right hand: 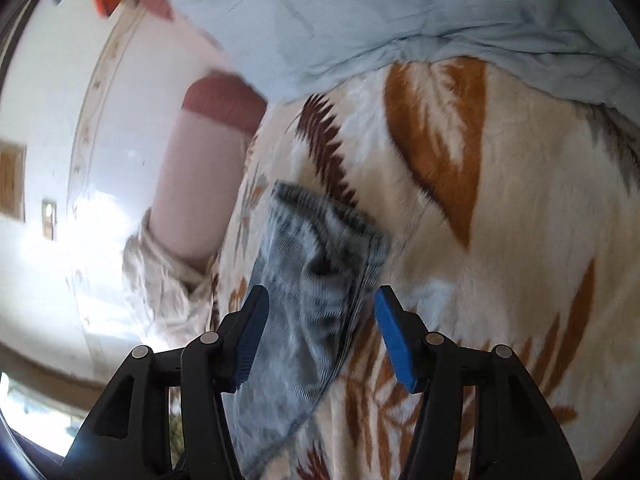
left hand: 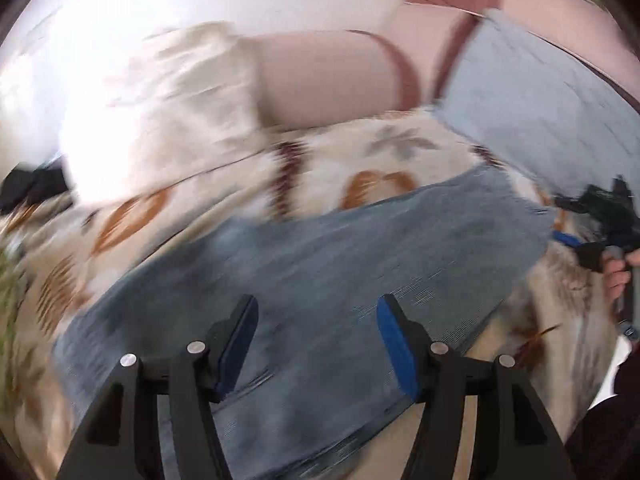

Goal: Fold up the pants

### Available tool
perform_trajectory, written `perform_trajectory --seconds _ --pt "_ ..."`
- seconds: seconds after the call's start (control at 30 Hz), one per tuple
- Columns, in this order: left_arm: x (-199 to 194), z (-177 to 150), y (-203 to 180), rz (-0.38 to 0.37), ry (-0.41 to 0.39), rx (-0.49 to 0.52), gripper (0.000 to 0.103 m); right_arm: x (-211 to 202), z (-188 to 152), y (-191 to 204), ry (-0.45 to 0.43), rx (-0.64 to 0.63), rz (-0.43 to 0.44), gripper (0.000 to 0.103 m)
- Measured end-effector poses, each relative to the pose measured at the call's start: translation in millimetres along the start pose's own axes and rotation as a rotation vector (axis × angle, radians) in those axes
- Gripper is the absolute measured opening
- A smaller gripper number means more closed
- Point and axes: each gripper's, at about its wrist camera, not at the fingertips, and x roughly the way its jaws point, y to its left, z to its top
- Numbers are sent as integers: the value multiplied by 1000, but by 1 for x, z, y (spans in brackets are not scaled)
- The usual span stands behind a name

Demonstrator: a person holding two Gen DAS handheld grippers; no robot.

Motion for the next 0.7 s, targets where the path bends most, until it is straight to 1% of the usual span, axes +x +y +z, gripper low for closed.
perform_trajectory --seconds 0.07,0.13,0.17,0.27,0.3,0.37,0.43,0.57,0.6,0.7 --pt "15 21 -30 -24 6 76 64 6 4 -7 19 35 14 57" --pt "33 40 -52 -68 34 130 64 13 6 -10 54 22 3 57" --pt "44 49 -64 -100 54 151 64 14 7 -10 57 12 -6 57" --pt "66 71 -93 -158 96 193 64 21 11 -9 56 -16 -1 57" --pt "73 79 -102 -189 104 202 64 22 12 -10 57 -19 4 57" --pt "86 93 -118 -218 115 215 64 26 15 -10 69 -16 18 57" --pt "103 109 -134 -267 134 233 64 28 16 -11 89 -36 27 57" --pt "137 135 -163 -277 160 285 65 30 20 -10 128 -48 42 57" --pt "146 140 -171 -271 165 302 65 32 21 -9 135 -47 44 56" --pt "169 148 -186 -286 194 350 65 33 25 -13 155 -26 54 52"
